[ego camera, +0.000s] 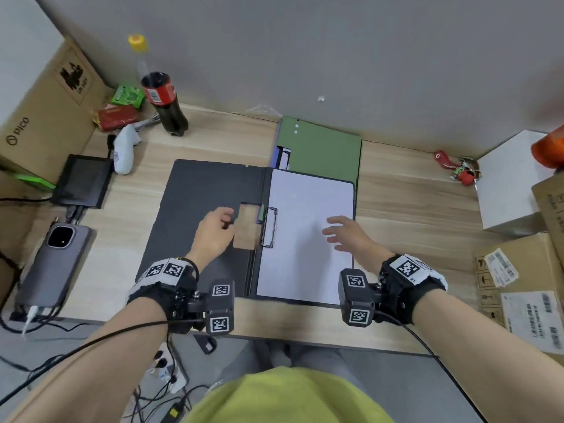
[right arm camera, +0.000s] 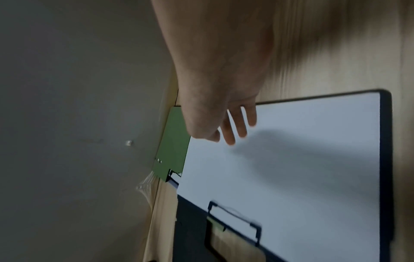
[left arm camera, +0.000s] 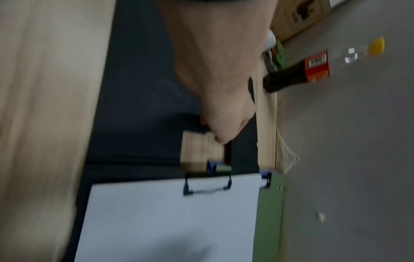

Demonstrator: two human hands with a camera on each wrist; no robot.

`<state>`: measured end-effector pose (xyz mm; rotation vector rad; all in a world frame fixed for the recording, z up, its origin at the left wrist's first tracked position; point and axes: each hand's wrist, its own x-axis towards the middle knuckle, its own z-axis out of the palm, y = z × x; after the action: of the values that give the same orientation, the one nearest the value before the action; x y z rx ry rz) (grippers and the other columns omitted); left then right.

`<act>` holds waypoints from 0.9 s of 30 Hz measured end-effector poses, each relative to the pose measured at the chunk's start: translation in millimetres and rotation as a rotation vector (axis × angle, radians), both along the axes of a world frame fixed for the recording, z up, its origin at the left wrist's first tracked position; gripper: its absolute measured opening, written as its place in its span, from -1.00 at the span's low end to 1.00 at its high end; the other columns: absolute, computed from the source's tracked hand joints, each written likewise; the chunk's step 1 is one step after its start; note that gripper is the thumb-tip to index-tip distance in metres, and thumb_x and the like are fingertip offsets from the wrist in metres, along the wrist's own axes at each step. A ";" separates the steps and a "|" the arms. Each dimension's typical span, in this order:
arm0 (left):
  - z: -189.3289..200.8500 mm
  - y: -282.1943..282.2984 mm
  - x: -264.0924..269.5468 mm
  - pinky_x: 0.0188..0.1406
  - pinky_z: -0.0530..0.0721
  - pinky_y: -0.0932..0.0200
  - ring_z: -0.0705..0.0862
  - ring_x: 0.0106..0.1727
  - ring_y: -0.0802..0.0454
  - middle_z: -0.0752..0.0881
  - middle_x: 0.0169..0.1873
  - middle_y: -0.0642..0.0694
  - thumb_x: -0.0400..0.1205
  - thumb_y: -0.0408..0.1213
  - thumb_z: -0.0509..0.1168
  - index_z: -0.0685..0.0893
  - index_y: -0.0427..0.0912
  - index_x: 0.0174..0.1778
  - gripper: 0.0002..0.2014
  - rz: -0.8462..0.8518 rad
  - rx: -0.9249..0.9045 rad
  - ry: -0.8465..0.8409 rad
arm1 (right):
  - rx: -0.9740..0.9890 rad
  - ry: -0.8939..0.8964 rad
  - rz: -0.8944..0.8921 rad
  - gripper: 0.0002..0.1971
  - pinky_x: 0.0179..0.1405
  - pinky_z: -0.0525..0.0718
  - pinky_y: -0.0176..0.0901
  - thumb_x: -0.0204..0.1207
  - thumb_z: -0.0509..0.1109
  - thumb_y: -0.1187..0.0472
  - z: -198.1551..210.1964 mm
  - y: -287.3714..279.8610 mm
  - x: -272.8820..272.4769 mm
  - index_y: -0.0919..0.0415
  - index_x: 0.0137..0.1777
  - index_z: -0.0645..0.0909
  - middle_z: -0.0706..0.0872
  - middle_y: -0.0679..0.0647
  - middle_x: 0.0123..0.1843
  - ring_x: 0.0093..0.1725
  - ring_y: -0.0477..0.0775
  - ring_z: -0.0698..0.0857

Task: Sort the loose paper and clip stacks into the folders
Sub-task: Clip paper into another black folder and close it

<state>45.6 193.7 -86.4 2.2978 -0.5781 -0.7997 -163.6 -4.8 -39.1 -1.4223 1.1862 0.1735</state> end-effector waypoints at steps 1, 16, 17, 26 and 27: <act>-1.4 16.3 9.3 0.25 0.57 0.08 0.66 0.20 -0.18 0.68 0.19 -0.25 0.59 -0.44 0.28 0.61 -0.23 0.35 -0.62 0.050 0.032 -0.029 | 0.048 -0.014 0.022 -0.71 0.03 0.54 -0.16 0.62 0.26 0.26 1.5 7.0 6.6 0.14 0.33 0.49 0.64 0.24 0.26 0.00 0.06 0.60; -28.6 157.4 13.7 0.33 0.46 0.03 0.57 0.29 -0.20 0.64 0.27 -0.22 0.54 -0.29 0.39 0.42 -0.19 0.46 -0.45 0.632 0.024 0.235 | 0.173 0.118 0.289 -0.62 0.23 0.50 -0.09 0.64 0.22 0.25 -26.2 95.6 64.2 0.09 0.45 0.42 0.59 0.10 0.26 0.20 0.03 0.57; -28.4 158.9 12.2 0.24 0.50 0.08 0.60 0.20 -0.16 0.65 0.17 -0.20 0.53 -0.31 0.41 0.45 -0.18 0.45 -0.46 0.659 -0.032 0.279 | 0.181 0.121 0.290 -0.61 0.22 0.50 -0.10 0.64 0.23 0.25 -25.5 99.2 66.4 0.08 0.46 0.42 0.59 0.09 0.27 0.23 0.02 0.57; 85.4 110.9 19.9 -0.33 0.58 0.24 0.63 -0.23 0.08 0.70 -0.10 0.07 0.68 0.01 0.13 0.70 -0.06 0.14 -0.67 0.298 -0.500 0.498 | 0.230 -0.109 0.302 -0.64 0.28 0.61 0.14 0.71 0.13 0.10 33.6 112.6 102.6 -0.02 0.49 0.37 0.47 0.07 0.38 0.43 0.12 0.53; 98.0 99.6 19.5 -0.31 0.61 0.22 0.63 -0.22 0.08 0.68 -0.09 0.05 0.69 0.07 0.05 0.67 -0.11 0.19 -0.58 0.204 -0.517 0.572 | 0.249 -0.152 0.295 -0.69 0.30 0.61 0.18 0.70 0.15 0.01 45.1 110.9 104.1 -0.08 0.41 0.42 0.45 0.07 0.42 0.42 0.12 0.52</act>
<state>65.2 293.3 11.6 1.5331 -0.2414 -1.0108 -59.4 106.1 6.0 -1.3574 0.7967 0.3979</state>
